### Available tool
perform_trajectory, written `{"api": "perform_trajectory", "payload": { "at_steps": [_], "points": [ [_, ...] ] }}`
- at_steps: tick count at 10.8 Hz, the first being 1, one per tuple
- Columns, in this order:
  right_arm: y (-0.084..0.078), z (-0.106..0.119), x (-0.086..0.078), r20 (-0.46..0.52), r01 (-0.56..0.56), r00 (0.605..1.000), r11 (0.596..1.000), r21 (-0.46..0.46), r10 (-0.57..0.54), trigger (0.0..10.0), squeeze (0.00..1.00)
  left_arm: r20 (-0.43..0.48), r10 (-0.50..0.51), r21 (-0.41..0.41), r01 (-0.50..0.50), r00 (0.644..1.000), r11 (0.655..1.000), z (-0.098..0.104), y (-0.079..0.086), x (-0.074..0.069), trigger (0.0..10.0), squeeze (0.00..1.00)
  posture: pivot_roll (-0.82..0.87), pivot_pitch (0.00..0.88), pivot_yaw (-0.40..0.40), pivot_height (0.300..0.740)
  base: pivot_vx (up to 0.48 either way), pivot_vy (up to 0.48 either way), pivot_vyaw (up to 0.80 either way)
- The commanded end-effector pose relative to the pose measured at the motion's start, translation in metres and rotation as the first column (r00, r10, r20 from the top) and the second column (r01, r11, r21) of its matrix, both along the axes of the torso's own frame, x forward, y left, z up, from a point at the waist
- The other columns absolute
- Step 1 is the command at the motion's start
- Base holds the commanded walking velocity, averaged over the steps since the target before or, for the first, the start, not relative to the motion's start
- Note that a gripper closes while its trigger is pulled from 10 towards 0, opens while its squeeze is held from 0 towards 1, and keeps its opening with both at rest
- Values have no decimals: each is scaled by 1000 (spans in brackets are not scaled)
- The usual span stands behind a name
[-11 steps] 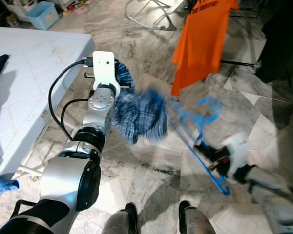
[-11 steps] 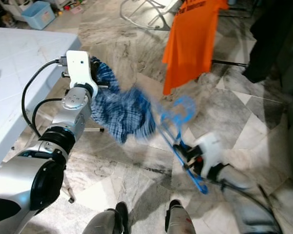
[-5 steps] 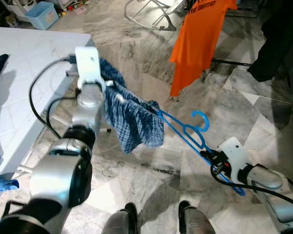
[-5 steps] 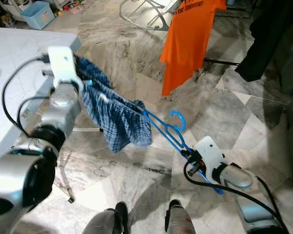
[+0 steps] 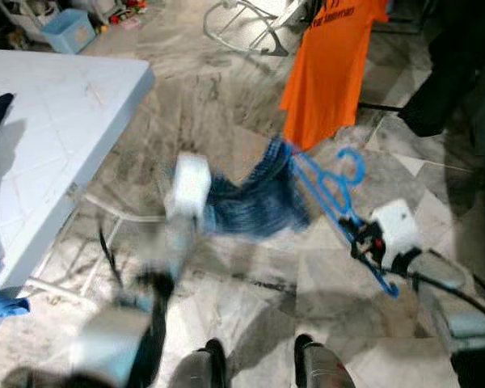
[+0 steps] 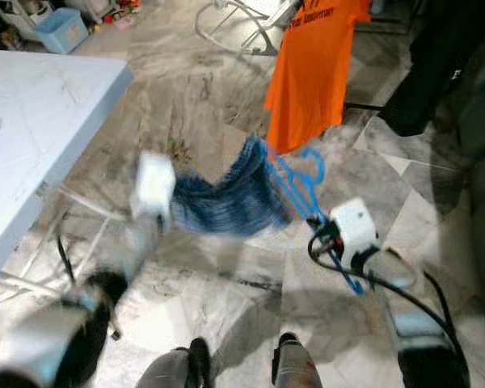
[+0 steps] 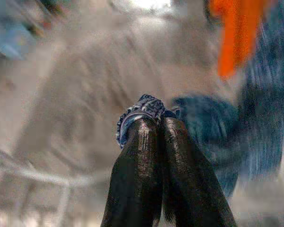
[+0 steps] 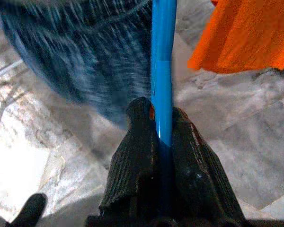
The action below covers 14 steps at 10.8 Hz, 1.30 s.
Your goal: Hang hanger
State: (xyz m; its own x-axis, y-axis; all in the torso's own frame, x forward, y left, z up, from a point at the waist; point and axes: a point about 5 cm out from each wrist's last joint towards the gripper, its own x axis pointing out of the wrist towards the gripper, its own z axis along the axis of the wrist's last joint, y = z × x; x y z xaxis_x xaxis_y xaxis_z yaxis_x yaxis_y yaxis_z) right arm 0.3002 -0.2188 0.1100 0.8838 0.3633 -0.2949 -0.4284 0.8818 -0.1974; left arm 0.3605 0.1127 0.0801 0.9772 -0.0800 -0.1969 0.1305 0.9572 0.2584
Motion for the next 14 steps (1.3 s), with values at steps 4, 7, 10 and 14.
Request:
{"api": "perform_trajectory", "payload": {
  "at_steps": [4,7,10,14],
  "points": [
    [36,3,8,13,-113,994,991,78,112,10000,0,-238,-91,-44,83,967,996,-59,-9,-41,10000,0,-289,177,48,740,0,0,0],
    [44,28,-1,108,-189,979,970,153,173,10000,0,-167,-122,-64,113,978,992,-38,-26,-27,10000,0,-358,179,64,740,0,0,0],
    [41,43,-15,196,-159,973,970,182,123,10000,0,-72,-181,-53,178,981,983,-6,-37,-6,10000,0,-429,222,121,740,0,0,0],
    [59,46,-25,260,-134,964,956,262,64,10000,0,-59,-175,-64,171,983,983,-1,-30,-3,10000,0,-427,196,114,740,0,0,0]
  ]
}}
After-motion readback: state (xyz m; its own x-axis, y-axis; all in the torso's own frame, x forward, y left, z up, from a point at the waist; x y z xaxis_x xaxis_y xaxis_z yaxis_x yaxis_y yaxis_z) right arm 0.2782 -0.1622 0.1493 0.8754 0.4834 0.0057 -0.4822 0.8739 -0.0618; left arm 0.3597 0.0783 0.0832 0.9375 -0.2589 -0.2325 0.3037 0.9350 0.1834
